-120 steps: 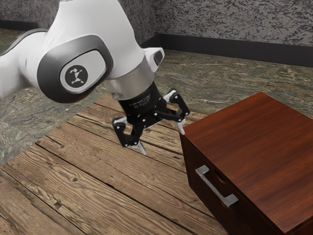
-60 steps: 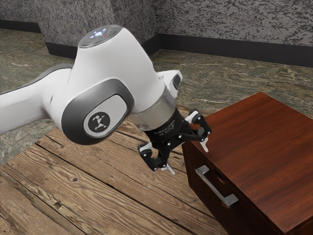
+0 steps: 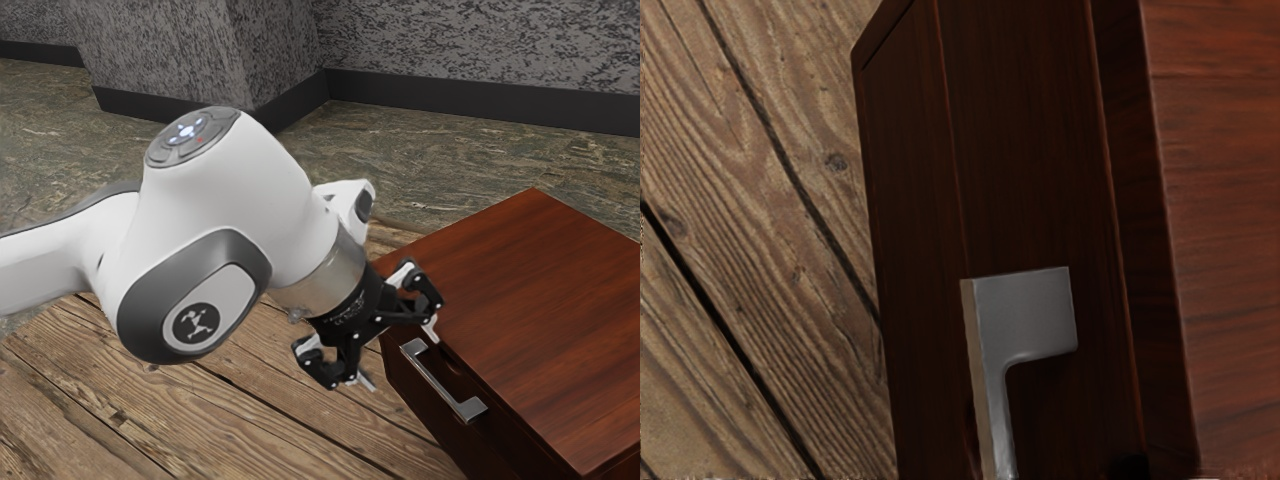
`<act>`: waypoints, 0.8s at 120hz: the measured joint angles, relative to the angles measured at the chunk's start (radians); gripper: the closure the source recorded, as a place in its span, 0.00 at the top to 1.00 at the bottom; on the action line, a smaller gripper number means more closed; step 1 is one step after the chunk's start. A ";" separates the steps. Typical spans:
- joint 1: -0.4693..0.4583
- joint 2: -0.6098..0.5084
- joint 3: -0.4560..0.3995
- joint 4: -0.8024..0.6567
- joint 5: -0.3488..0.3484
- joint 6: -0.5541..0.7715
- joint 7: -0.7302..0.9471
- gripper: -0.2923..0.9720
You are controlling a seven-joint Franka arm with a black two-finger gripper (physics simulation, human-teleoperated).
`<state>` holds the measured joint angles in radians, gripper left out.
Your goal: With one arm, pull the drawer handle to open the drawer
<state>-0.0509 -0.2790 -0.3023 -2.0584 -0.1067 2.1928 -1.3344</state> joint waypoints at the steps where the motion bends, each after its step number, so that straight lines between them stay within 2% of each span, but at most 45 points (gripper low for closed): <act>1: 0.000 -0.002 0.000 -0.002 0.000 0.001 -0.001 0.68; 96: 0.000 -0.017 -0.029 -0.099 -0.039 0.096 -0.035 0.65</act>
<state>-0.0508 -0.2960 -0.3313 -2.1573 -0.1461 2.2884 -1.3695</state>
